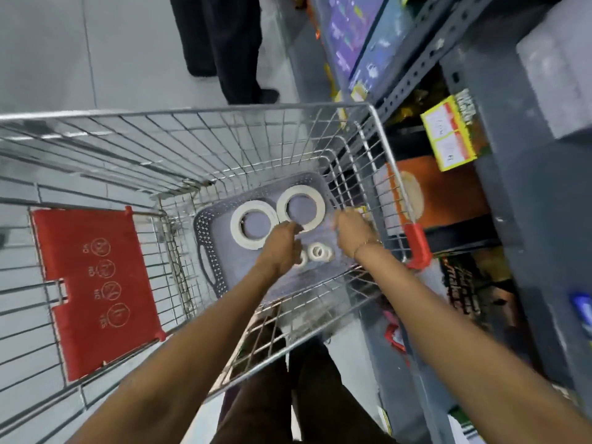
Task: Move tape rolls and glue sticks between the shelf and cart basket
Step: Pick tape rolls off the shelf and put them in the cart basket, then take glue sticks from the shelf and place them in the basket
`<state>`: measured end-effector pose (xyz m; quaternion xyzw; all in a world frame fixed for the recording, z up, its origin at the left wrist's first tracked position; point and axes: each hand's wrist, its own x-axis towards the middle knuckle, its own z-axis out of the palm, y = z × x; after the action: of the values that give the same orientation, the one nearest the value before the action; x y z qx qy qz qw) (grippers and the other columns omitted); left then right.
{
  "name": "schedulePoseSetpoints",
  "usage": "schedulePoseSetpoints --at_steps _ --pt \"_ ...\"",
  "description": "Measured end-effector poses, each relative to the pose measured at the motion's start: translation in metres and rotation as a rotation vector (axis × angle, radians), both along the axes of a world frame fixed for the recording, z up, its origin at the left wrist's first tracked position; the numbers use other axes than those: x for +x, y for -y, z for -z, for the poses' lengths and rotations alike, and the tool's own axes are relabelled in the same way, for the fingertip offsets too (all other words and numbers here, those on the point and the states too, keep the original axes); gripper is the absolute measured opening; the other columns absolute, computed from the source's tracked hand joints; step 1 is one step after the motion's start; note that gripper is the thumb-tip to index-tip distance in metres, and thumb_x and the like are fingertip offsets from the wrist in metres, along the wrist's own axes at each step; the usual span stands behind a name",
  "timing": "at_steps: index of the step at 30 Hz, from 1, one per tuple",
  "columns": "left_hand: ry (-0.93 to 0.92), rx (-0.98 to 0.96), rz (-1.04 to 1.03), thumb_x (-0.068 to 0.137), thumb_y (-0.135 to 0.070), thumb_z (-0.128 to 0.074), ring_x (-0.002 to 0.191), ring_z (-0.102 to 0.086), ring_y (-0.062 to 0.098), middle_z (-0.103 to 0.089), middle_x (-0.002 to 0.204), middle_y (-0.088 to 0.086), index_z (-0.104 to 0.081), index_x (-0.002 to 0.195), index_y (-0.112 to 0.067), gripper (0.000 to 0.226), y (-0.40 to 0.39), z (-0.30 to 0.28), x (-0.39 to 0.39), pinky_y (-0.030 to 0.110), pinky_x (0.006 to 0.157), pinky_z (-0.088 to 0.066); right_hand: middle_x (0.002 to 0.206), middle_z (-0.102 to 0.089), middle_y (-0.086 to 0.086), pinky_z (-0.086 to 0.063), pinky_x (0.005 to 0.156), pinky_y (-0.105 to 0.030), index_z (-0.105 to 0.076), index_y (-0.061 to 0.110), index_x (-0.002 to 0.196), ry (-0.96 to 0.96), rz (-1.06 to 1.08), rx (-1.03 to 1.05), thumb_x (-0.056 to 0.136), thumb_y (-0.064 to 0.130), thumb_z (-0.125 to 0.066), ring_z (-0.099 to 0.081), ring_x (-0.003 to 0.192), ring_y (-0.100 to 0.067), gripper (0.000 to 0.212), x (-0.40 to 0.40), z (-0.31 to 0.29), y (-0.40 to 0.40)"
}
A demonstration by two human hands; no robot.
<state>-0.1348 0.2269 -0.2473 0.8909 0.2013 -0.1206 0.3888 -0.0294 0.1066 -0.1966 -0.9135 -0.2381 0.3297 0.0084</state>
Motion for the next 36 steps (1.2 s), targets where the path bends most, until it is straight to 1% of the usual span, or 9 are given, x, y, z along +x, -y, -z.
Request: schedulePoseSetpoints --at_steps 4,6,9,12,14,21,26,30,36 --pt "0.346 0.004 -0.004 0.083 0.005 -0.05 0.088 -0.058 0.036 -0.064 0.093 0.024 -0.065 0.09 0.003 0.016 0.022 -0.081 0.038 0.044 0.079 -0.048 0.104 -0.059 -0.02 -0.046 0.081 -0.039 -0.063 0.005 0.095 0.258 0.159 0.29 0.076 -0.007 -0.05 -0.058 0.096 -0.035 0.025 -0.019 -0.08 0.045" --pt "0.5 -0.027 0.083 0.085 0.002 -0.052 0.087 -0.055 0.034 -0.061 0.091 0.021 -0.064 0.096 0.0 0.016 0.049 -0.125 0.059 0.037 0.078 -0.043 0.102 -0.059 -0.017 -0.046 0.076 -0.036 -0.063 0.005 0.091 0.422 0.267 0.38 0.075 -0.008 -0.051 -0.059 0.089 -0.033 0.024 -0.034 -0.12 0.076" --pt "0.674 -0.124 0.467 0.082 -0.007 -0.062 0.098 -0.051 0.026 -0.061 0.101 0.016 -0.06 0.105 -0.007 0.023 0.105 -0.178 0.075 0.023 0.085 -0.034 0.101 -0.063 -0.016 -0.042 0.082 -0.027 -0.068 0.001 0.087 0.661 0.472 0.548 0.076 -0.003 -0.047 -0.064 0.089 -0.029 0.024 -0.059 -0.169 0.124" --pt "0.673 -0.076 0.937 0.082 -0.018 -0.067 0.108 -0.053 0.031 -0.059 0.116 0.017 -0.058 0.118 -0.006 0.038 0.169 -0.199 0.068 0.036 0.097 -0.041 0.106 -0.063 -0.024 -0.04 0.089 -0.027 -0.07 -0.003 0.082 0.841 0.674 0.568 0.073 -0.009 -0.049 -0.064 0.096 -0.035 0.024 -0.079 -0.196 0.182" --pt "0.716 -0.034 1.061 0.079 -0.014 -0.069 0.107 -0.058 0.035 -0.06 0.119 0.02 -0.058 0.121 -0.003 0.044 0.2 -0.2 0.064 0.036 0.097 -0.04 0.106 -0.062 -0.027 -0.039 0.089 -0.027 -0.07 -0.005 0.083 0.888 0.783 0.54 0.072 -0.021 -0.053 -0.064 0.096 -0.038 0.026 -0.086 -0.202 0.217" --pt "0.728 0.102 1.093 0.075 -0.024 -0.07 0.092 -0.063 0.039 -0.066 0.105 0.021 -0.066 0.109 -0.002 0.04 0.261 -0.217 0.082 0.043 0.084 -0.055 0.112 -0.059 -0.022 -0.042 0.094 -0.038 -0.065 -0.001 0.104 0.739 1.078 0.357 0.082 -0.007 -0.059 -0.059 0.103 -0.037 0.023 -0.099 -0.195 0.297" --pt "0.65 0.218 1.123 0.077 -0.024 -0.069 0.09 -0.059 0.037 -0.064 0.094 0.019 -0.067 0.094 -0.005 0.026 0.268 -0.217 0.097 0.04 0.079 -0.048 0.119 -0.058 -0.017 -0.042 0.096 -0.034 -0.062 0.004 0.112 0.593 1.076 0.314 0.084 0.002 -0.064 -0.057 0.108 -0.033 0.029 -0.098 -0.183 0.307" --pt "0.652 0.251 1.231 0.067 -0.015 -0.077 0.076 -0.062 0.036 -0.065 0.083 0.016 -0.068 0.083 -0.007 0.021 0.27 -0.217 0.1 0.035 0.066 -0.052 0.117 -0.06 -0.013 -0.046 0.088 -0.031 -0.062 0.008 0.112 0.566 1.056 0.306 0.083 0.004 -0.065 -0.06 0.103 -0.029 0.03 -0.093 -0.183 0.309" --pt "0.686 0.221 1.246 0.077 -0.011 -0.071 0.088 -0.06 0.036 -0.062 0.096 0.018 -0.066 0.095 -0.006 0.019 0.27 -0.212 0.105 0.042 0.075 -0.052 0.113 -0.061 -0.018 -0.05 0.091 -0.039 -0.067 0.007 0.106 0.529 1.046 0.298 0.084 0.005 -0.063 -0.06 0.106 -0.036 0.022 -0.089 -0.184 0.318"
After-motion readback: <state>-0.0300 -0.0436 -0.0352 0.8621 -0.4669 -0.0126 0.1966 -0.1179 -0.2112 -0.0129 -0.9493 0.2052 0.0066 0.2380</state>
